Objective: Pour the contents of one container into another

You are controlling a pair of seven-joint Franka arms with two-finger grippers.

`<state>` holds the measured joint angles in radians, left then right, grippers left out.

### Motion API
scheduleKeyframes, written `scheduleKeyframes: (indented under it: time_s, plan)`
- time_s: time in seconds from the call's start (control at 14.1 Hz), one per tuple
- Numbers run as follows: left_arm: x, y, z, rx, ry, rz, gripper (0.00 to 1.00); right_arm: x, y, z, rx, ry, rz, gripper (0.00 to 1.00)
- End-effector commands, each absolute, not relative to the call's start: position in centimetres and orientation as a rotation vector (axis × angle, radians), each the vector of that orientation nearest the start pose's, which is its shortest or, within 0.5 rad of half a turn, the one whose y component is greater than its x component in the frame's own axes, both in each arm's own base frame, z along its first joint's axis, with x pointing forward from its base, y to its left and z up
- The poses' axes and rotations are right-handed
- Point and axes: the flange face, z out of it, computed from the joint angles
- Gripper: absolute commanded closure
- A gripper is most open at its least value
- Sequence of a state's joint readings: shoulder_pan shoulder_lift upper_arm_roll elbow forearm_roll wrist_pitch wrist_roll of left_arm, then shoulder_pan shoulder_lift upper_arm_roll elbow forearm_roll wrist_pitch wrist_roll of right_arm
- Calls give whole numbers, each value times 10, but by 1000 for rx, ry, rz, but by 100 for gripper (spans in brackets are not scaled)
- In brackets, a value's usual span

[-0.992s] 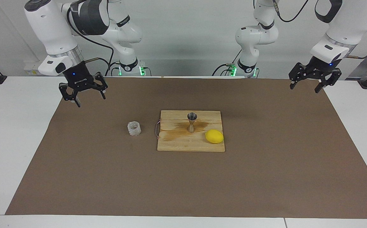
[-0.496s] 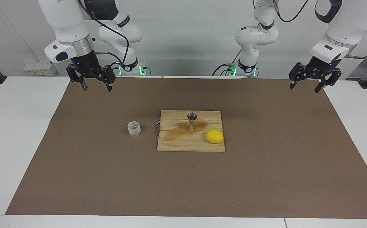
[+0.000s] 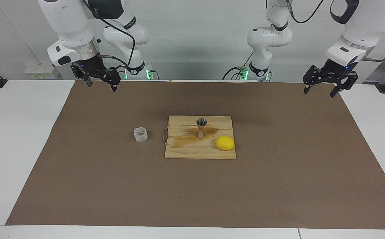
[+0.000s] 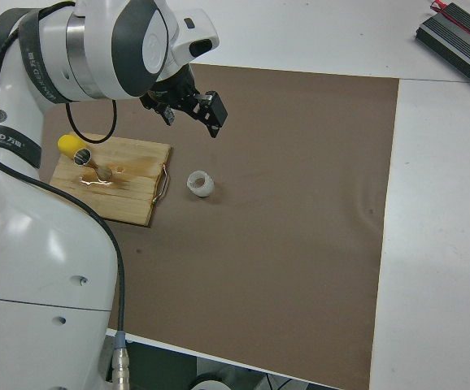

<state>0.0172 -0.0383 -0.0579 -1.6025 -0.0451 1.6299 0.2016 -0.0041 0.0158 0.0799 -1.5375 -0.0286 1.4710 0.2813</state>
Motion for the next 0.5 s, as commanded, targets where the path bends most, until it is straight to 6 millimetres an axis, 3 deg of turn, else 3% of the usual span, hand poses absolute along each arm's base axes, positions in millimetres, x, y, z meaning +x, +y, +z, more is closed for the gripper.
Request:
scheduleKeyframes:
  time_s: [0.0,0.43]
  plan:
    - [549,-30,638,-3166,391,-107,0,541,34,616,-3166,358,138,0]
    - [549,-33,638,-3165,384,-109,0,539,35,605,-3153,344,63,0]
